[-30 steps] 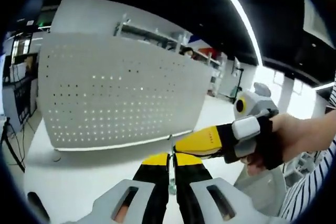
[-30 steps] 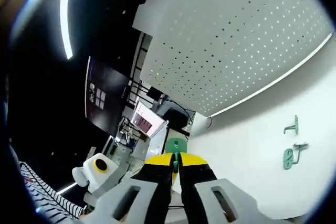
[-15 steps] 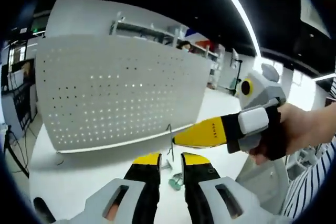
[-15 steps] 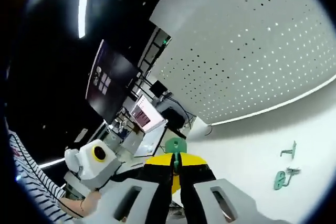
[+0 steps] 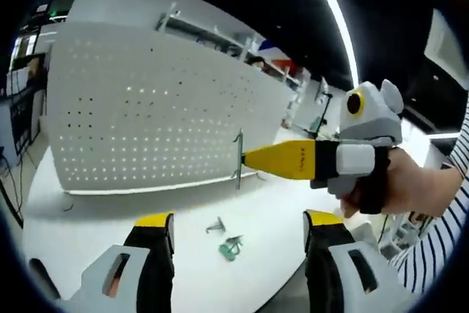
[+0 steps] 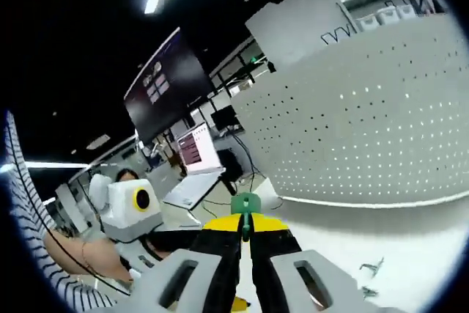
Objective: Insert the hook assembly into the mounting plate slot until the hook locks in place.
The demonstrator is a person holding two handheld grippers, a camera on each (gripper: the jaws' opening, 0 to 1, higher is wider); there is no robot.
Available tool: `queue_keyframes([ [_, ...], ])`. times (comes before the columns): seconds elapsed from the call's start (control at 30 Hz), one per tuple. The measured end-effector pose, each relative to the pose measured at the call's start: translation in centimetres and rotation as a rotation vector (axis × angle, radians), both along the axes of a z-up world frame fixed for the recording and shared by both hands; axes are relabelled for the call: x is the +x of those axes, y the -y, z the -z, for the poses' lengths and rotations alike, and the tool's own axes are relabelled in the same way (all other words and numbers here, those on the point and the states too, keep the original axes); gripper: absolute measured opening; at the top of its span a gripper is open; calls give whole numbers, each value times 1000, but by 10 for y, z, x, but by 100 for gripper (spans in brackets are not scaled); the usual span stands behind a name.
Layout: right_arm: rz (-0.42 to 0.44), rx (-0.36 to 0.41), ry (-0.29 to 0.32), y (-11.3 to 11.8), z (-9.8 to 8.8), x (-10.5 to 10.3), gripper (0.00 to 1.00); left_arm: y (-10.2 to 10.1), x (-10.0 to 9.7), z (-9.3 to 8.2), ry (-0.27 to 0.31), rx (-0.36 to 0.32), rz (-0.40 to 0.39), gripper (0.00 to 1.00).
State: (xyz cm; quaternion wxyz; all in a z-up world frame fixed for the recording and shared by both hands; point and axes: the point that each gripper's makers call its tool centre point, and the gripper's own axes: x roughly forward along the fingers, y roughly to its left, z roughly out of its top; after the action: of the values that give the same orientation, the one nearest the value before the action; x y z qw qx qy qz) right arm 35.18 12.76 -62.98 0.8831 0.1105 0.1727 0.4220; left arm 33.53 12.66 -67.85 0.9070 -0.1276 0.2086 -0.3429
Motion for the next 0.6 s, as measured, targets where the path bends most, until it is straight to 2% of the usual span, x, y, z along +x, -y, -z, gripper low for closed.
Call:
queue_keyframes([
  [0.1,21,-22,48,-2,-4,3,0,-4,0,-3,-2,-19,-1,81],
  [0.13,28,-47,91,-2,-7,5,0,-5,0,-3,-3,-19,-4,82],
  [0.27,84,-86,182,-2,-15,11,0,-11,2,-4,-1,-18,-16,91],
  [0.6,227,-112,280,1,-22,27,0,-25,7,-5,-18,-43,-64,97],
])
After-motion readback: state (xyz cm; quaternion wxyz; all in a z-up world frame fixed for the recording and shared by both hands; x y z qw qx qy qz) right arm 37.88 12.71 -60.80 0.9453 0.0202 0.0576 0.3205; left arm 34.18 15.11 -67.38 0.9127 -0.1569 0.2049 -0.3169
